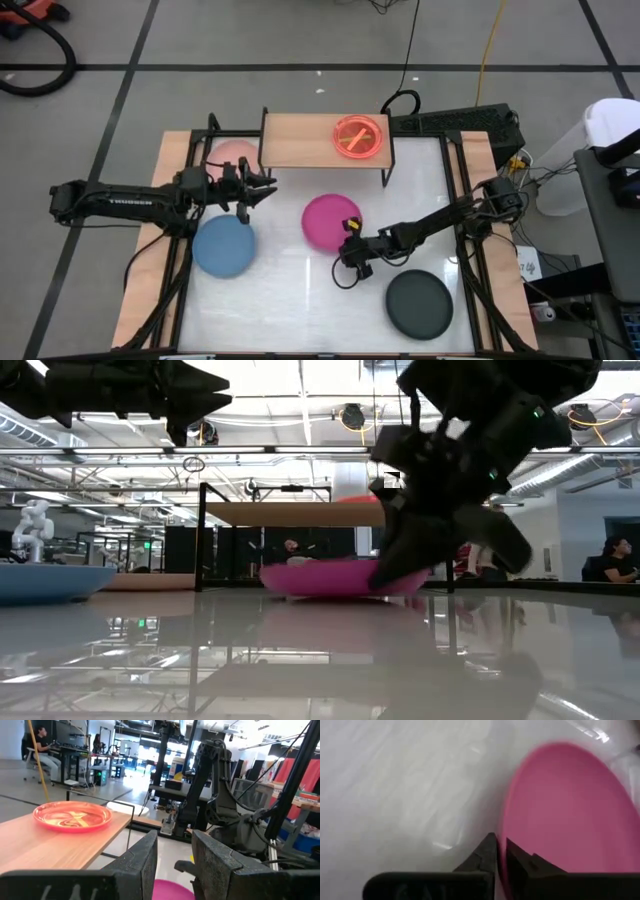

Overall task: Place and stack plates onto a shelf
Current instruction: Put the pink plate on the shelf

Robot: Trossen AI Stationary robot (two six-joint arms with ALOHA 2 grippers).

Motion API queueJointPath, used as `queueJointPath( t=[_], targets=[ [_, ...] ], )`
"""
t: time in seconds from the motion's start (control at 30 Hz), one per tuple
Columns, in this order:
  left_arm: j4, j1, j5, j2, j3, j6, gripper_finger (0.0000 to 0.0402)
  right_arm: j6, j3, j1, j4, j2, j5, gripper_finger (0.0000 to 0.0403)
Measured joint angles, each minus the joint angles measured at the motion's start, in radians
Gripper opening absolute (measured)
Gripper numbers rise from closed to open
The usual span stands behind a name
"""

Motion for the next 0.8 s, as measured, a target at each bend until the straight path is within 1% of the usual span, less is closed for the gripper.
queueJointPath(
  t=[0.17, 0.27, 0.4, 0.53, 0.6, 0.67, 0.8],
  targets=[
    [0.026, 0.000, 0.000, 0.000, 0.000, 0.002, 0.0126, -0.078, 0.044, -0.003, 0.014, -0.069, 0.081, 0.0004],
    [0.059, 0.000, 0.000, 0.000, 0.000, 0.000, 0.0126, -0.154, 0.091, -0.028, 0.073, -0.146, 0.087, 0.0003],
    [0.085, 0.000, 0.001, -0.001, 0.000, -0.007, 0.0126, -0.262, 0.155, -0.085, 0.101, -0.222, 0.092, 0.0002],
    [0.118, -0.002, 0.001, -0.002, 0.000, -0.004, 0.0126, -0.328, 0.246, -0.188, 0.104, -0.249, 0.086, 0.0002],
    [0.126, -0.002, 0.001, -0.002, 0.000, -0.002, 0.0126, -0.366, 0.287, -0.249, 0.092, -0.247, 0.055, 0.0001],
    [0.139, -0.004, 0.001, -0.002, 0.000, -0.002, 0.0126, -0.368, 0.322, -0.313, 0.087, -0.242, -0.014, 0.0001],
    [0.166, -0.003, 0.002, -0.005, 0.000, 0.001, 0.0126, -0.306, 0.386, -0.441, 0.066, -0.234, -0.160, 0.0001]
  ],
)
